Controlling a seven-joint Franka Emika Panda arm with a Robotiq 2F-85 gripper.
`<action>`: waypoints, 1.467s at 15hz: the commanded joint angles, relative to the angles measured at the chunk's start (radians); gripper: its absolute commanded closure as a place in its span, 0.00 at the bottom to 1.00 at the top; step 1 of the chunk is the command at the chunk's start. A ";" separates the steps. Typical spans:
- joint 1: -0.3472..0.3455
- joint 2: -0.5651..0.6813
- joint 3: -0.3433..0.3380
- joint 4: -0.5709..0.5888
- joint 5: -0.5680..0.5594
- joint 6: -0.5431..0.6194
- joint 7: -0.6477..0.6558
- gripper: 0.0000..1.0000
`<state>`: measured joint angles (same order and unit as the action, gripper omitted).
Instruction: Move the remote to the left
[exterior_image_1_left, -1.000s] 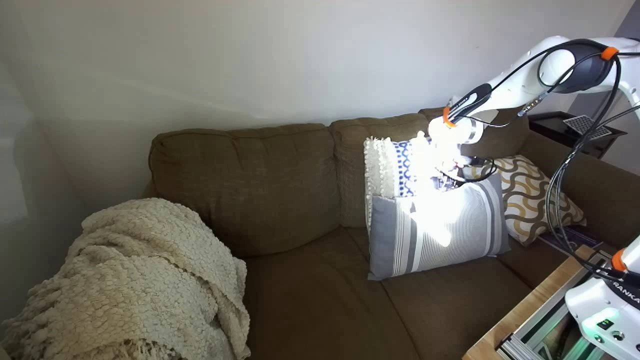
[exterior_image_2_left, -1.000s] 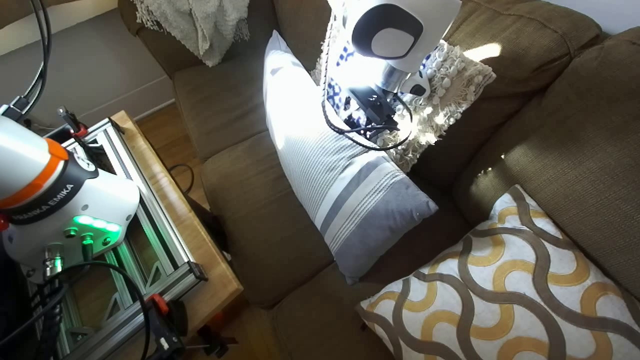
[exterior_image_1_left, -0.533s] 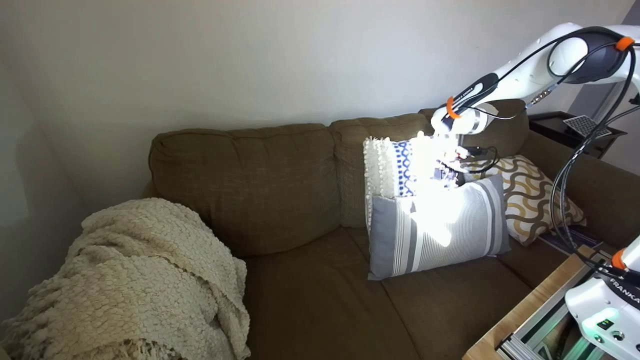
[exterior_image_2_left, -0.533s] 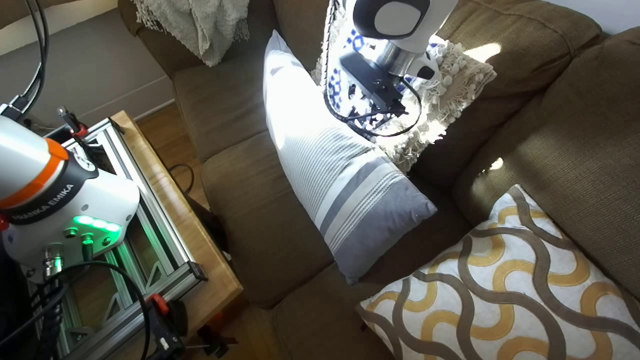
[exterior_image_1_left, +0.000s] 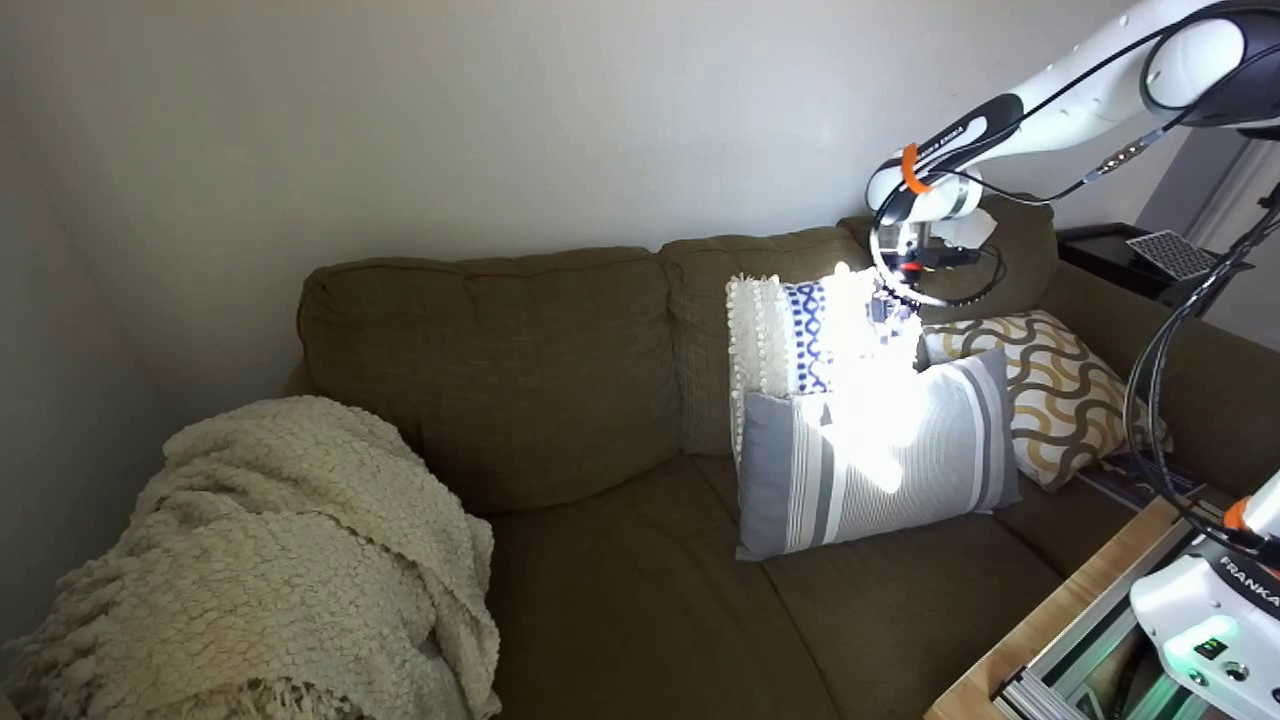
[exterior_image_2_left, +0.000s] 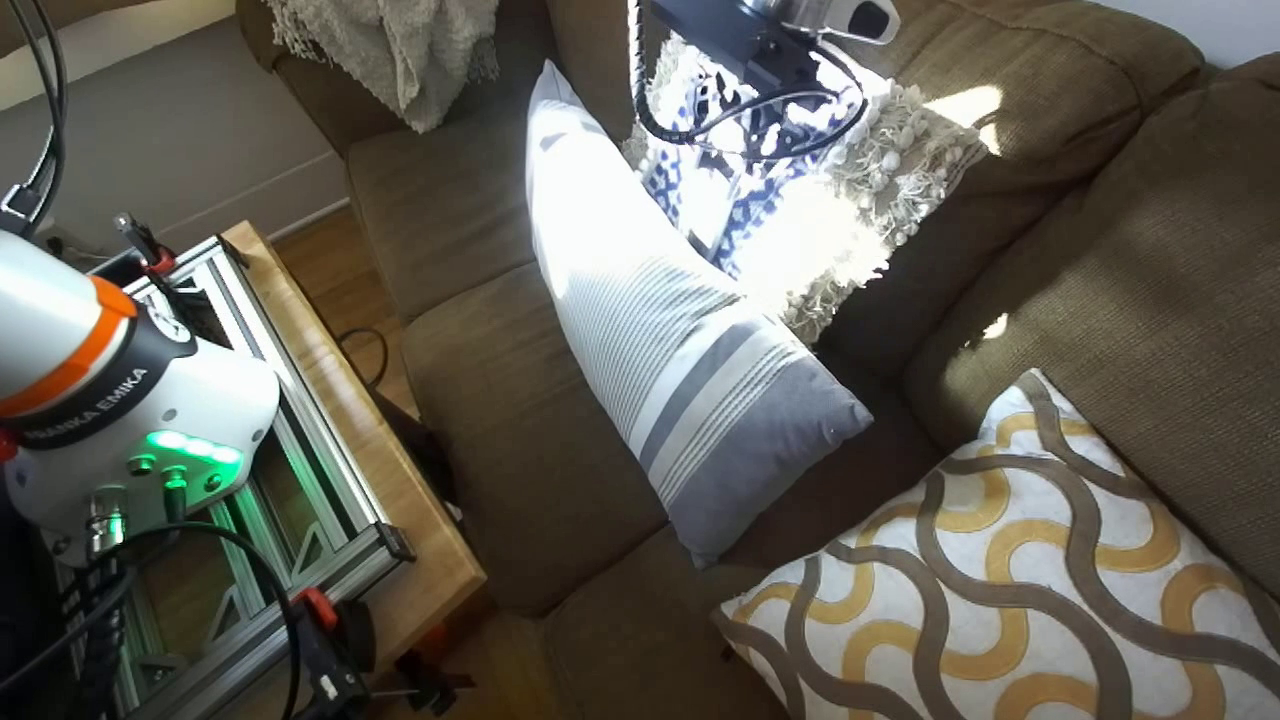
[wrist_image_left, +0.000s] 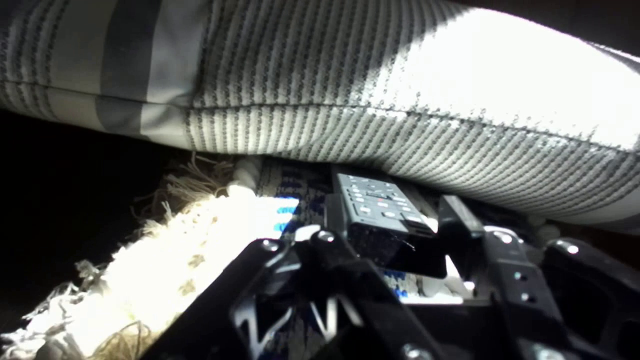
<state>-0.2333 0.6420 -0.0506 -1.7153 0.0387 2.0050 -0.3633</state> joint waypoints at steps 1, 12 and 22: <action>0.036 -0.114 -0.011 -0.064 -0.044 -0.034 0.054 0.75; 0.127 -0.324 -0.003 -0.094 -0.079 -0.218 0.214 0.75; 0.191 -0.337 0.095 -0.095 0.110 -0.364 0.163 0.75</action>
<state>-0.0524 0.3085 0.0283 -1.7877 0.0914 1.6744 -0.1770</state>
